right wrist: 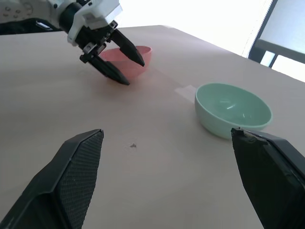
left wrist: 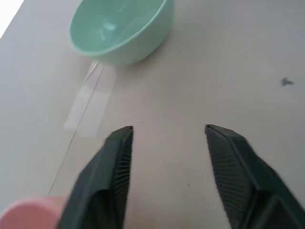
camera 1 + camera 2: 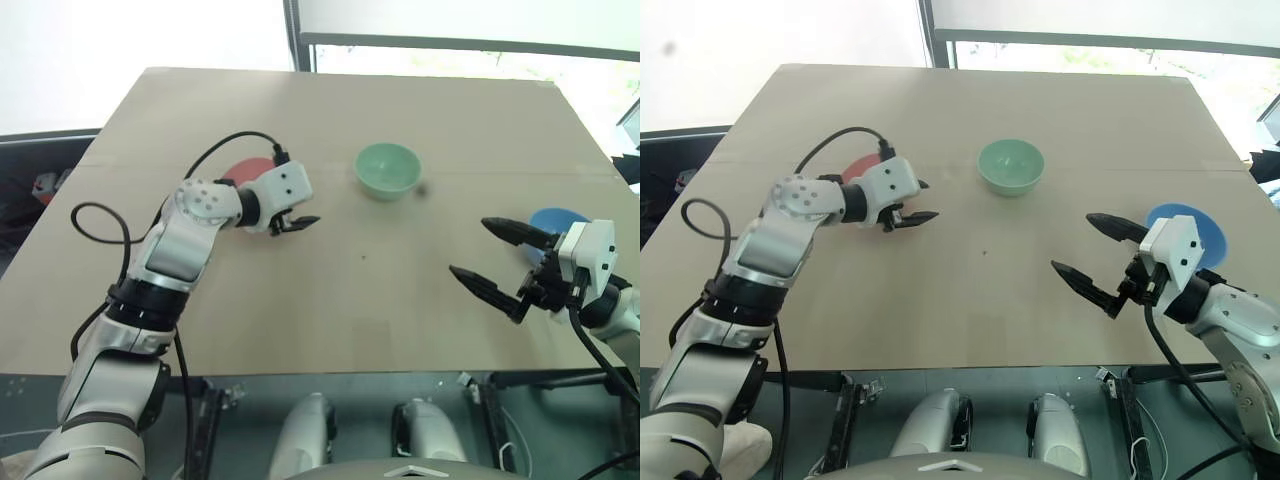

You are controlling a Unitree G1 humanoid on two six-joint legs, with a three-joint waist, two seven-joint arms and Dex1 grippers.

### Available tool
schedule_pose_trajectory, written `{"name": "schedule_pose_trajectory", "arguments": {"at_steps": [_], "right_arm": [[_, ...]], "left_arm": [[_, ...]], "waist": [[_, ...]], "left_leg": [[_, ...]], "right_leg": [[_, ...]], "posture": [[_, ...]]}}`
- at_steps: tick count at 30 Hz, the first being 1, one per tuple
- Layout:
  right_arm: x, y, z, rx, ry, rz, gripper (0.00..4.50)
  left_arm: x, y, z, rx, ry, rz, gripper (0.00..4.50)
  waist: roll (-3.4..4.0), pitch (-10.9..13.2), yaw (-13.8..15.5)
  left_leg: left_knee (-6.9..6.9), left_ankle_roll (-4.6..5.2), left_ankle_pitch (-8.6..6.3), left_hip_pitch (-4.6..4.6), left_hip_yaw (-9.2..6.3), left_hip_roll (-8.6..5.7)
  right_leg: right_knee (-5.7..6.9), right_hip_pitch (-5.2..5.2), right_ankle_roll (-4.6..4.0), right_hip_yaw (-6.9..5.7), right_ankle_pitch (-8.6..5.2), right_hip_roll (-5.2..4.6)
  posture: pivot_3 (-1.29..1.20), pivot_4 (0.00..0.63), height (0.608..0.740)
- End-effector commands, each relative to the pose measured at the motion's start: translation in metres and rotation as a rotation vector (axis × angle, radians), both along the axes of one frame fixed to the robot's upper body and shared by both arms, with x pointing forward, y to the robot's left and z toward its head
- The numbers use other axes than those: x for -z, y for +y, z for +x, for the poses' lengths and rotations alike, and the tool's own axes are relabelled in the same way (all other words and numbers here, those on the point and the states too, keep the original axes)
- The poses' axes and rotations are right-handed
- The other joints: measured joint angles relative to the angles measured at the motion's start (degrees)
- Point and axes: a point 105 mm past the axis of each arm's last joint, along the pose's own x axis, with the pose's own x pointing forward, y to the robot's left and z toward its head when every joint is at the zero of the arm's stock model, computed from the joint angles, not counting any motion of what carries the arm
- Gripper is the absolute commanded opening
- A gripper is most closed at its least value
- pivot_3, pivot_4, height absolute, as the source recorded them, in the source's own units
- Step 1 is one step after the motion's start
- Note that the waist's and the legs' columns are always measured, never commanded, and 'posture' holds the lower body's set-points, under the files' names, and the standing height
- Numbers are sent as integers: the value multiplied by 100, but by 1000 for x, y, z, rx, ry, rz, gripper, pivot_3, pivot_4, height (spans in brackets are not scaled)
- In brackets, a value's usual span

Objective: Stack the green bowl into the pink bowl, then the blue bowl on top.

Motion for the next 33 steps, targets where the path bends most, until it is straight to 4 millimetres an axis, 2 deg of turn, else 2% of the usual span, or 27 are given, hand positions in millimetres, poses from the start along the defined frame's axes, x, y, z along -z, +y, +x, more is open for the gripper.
{"name": "schedule_pose_trajectory", "arguments": {"at_steps": [1, 4, 7, 13, 14, 15, 17, 22, 23, 26, 28, 33], "right_arm": [[-9, 3, 0, -17, -50, 8, 4500], [-9, 6, 4, -28, -53, 16, 4500], [-8, 8, 8, -38, -57, 22, 4500], [-9, 13, 11, -70, -59, 26, 4500], [-9, 13, 11, -73, -59, 27, 4500], [-10, 14, 11, -75, -60, 28, 4500], [-11, 15, 10, -80, -63, 29, 4500], [-11, 14, 6, -67, -66, 24, 4500], [-11, 13, 5, -59, -68, 24, 4500], [-12, 9, 4, -31, -73, 25, 4500], [-11, 8, 3, -18, -72, 23, 4500], [-9, 4, -1, 14, -65, 20, 4500]], "left_arm": [[-25, 20, 1, -136, -135, 68, 3618], [-23, 40, -1, -267, -125, 114, 3618], [-13, 49, -2, -320, -107, 164, 3618], [5, 36, 3, -305, -54, 178, 3618], [8, 34, 4, -298, -46, 188, 3130], [10, 32, 4, -281, -45, 202, 2970], [12, 30, 6, -269, -40, 195, 2111], [11, 25, 12, -233, -43, 197, 552], [10, 20, 13, -204, -48, 187, 122], [3, 2, 6, -79, -47, 153, 56], [0, -17, -8, 73, -31, 134, 56], [-4, -43, -39, 344, 5, 116, 56]], "waist": [[-1, 0, 6], [-1, 0, 4], [0, 0, -3], [-1, 0, 26], [0, 0, 29], [-1, 0, 25], [0, 0, 9], [-1, 0, 8], [-1, 0, 7], [-1, 0, 12], [-1, 1, 11], [0, 0, 2]], "left_leg": [[1, 0, 0, 0, -1, 0], [4, 0, 0, 4, -1, 0], [5, 0, 0, 8, 1, 1], [7, 0, 0, 4, 0, 0], [7, 0, 0, 3, 1, -2], [7, 0, 0, 3, 2, -3], [7, 0, 0, 3, 2, -2], [8, 0, 0, 4, 2, 0], [8, 0, 0, 4, 1, 0], [9, 1, -1, 1, 2, -2], [9, 1, -1, 0, 1, -2], [9, 1, -1, 2, 2, 0]], "right_leg": [[-1, 0, 0, 0, 0, 0], [-2, 0, 1, 0, -1, 0], [2, 0, 1, 3, -1, 1], [0, 0, 1, 2, -1, 0], [0, 0, 0, 2, -1, 0], [0, 0, 1, 3, -1, 0], [0, 0, 1, 3, -1, 1], [1, -1, 0, 3, -1, 2], [1, 0, 0, 2, -1, 2], [0, -1, 0, 2, -1, -1], [1, -1, 0, 1, -1, -2], [0, -1, 0, 2, -1, -2]], "posture": [[0, 150, 740], [0, 150, 740], [0, 150, 740], [0, 150, 740], [0, 150, 740], [0, 150, 740], [0, 150, 740], [0, 150, 740], [0, 150, 740], [0, 150, 740], [0, 150, 740], [0, 150, 740]]}}
